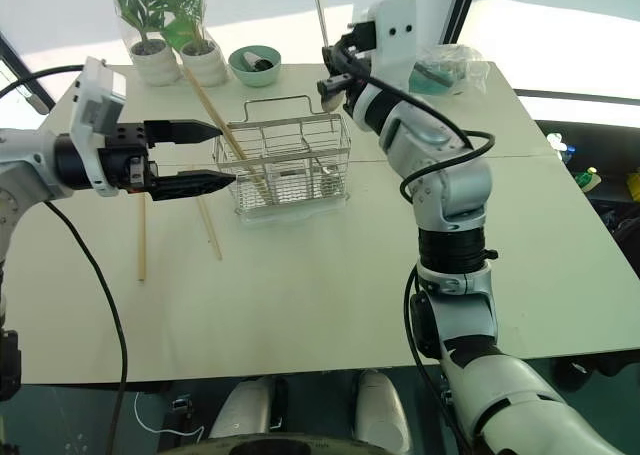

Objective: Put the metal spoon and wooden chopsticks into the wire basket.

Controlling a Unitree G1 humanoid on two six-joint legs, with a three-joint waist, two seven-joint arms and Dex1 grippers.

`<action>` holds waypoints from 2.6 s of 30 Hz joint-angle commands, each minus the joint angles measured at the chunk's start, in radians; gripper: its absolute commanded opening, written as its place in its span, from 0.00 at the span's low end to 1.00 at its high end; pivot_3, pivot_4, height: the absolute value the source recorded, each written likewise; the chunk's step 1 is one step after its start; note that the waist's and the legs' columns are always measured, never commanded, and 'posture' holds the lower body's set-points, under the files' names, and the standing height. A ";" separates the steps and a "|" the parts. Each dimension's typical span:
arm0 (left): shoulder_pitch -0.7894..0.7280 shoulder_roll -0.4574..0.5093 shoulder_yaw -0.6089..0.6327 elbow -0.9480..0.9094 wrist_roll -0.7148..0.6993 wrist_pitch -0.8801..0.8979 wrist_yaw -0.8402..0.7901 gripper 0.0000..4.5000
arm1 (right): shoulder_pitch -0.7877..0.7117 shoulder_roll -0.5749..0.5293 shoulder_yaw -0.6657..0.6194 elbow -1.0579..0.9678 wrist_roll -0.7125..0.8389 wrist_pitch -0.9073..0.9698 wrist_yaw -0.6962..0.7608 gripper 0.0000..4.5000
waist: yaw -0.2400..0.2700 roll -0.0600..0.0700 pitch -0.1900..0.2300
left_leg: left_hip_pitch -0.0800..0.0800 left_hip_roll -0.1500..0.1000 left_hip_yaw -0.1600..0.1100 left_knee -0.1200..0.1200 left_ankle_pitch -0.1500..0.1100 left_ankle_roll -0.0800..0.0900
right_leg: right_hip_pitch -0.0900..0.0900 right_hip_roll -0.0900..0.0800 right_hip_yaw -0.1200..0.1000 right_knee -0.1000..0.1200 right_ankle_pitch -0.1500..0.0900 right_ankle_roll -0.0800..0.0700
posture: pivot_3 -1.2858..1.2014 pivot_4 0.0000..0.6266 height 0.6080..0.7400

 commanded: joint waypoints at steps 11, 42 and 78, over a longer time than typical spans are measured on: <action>0.015 0.032 0.090 -0.071 -0.025 0.018 0.039 1.00 | 0.062 0.085 0.042 0.142 -0.051 -0.214 0.034 0.02 | -0.007 0.001 0.001 | 0.002 0.002 -0.001 0.000 0.000 0.000 | -0.001 0.002 0.000 0.001 0.000 0.000 | 0.52 0.24 0.83; 0.022 -0.058 0.260 0.228 0.138 0.255 0.650 1.00 | 0.367 -0.743 -0.121 -0.402 0.401 0.047 0.870 0.76 | 0.002 -0.001 0.001 | 0.005 0.001 0.000 0.000 0.000 0.000 | 0.002 0.001 -0.001 -0.002 -0.002 -0.001 | 0.52 0.24 0.83; -0.504 -0.336 0.096 1.473 0.581 0.026 0.866 0.72 | 0.569 -0.721 -0.138 -0.532 0.424 0.042 0.698 0.77 | 0.024 -0.011 0.002 | 0.004 0.001 0.000 0.002 0.000 0.000 | 0.001 0.000 -0.002 0.000 0.001 0.003 | 0.52 0.24 0.83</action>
